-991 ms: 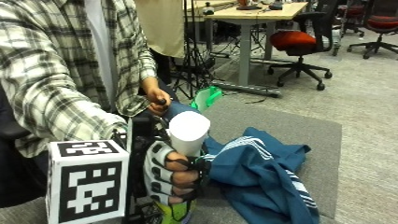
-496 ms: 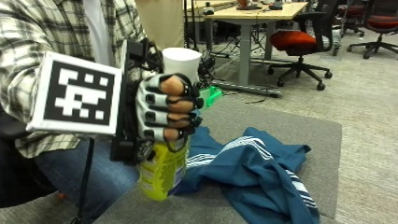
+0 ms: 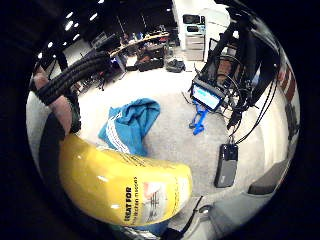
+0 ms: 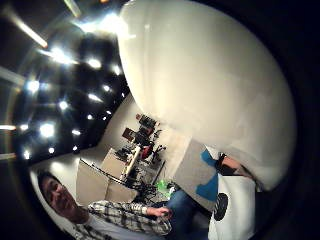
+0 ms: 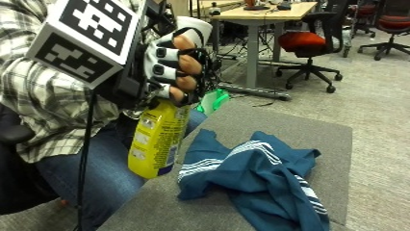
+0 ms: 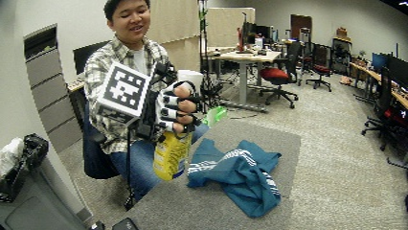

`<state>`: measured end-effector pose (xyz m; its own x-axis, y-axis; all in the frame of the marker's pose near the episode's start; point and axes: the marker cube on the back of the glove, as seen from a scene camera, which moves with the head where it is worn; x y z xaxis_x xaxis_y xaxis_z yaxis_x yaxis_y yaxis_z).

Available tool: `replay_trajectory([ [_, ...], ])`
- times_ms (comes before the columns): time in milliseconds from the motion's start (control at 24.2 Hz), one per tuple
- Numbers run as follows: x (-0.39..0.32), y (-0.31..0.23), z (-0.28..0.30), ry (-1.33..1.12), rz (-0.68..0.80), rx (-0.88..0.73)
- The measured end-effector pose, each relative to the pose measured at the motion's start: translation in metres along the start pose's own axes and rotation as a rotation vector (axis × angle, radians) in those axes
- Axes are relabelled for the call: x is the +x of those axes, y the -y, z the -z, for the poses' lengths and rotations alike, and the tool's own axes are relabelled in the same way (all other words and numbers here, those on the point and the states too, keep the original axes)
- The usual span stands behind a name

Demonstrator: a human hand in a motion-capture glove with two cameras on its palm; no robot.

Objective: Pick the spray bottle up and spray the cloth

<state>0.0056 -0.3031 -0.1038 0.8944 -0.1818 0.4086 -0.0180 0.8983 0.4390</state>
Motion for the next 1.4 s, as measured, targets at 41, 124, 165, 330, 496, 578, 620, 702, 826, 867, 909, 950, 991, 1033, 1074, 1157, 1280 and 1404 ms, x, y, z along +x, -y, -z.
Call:
replay_trajectory([
  [41, -0.003, -0.001, -0.002, -0.018, 0.012, -0.015],
  [124, -0.008, -0.003, -0.006, -0.054, 0.033, -0.047],
  [165, -0.010, -0.005, -0.008, -0.072, 0.042, -0.064],
  [330, -0.018, -0.012, -0.019, -0.147, 0.071, -0.132],
  [496, -0.023, -0.019, -0.033, -0.205, 0.091, -0.198],
  [578, -0.025, -0.023, -0.043, -0.240, 0.104, -0.240],
  [620, -0.026, -0.025, -0.048, -0.257, 0.111, -0.261],
  [702, -0.028, -0.029, -0.058, -0.288, 0.127, -0.302],
  [826, -0.030, -0.033, -0.072, -0.335, 0.163, -0.360],
  [867, -0.031, -0.034, -0.076, -0.352, 0.174, -0.379],
  [909, -0.032, -0.035, -0.080, -0.367, 0.183, -0.398],
  [950, -0.032, -0.037, -0.084, -0.383, 0.192, -0.416],
  [991, -0.032, -0.038, -0.088, -0.398, 0.200, -0.434],
  [1033, -0.032, -0.039, -0.092, -0.414, 0.210, -0.449],
  [1074, -0.033, -0.040, -0.096, -0.430, 0.219, -0.463],
  [1157, -0.033, -0.043, -0.102, -0.458, 0.237, -0.487],
  [1280, -0.034, -0.047, -0.109, -0.510, 0.263, -0.515],
  [1404, -0.033, -0.050, -0.114, -0.588, 0.297, -0.539],
])
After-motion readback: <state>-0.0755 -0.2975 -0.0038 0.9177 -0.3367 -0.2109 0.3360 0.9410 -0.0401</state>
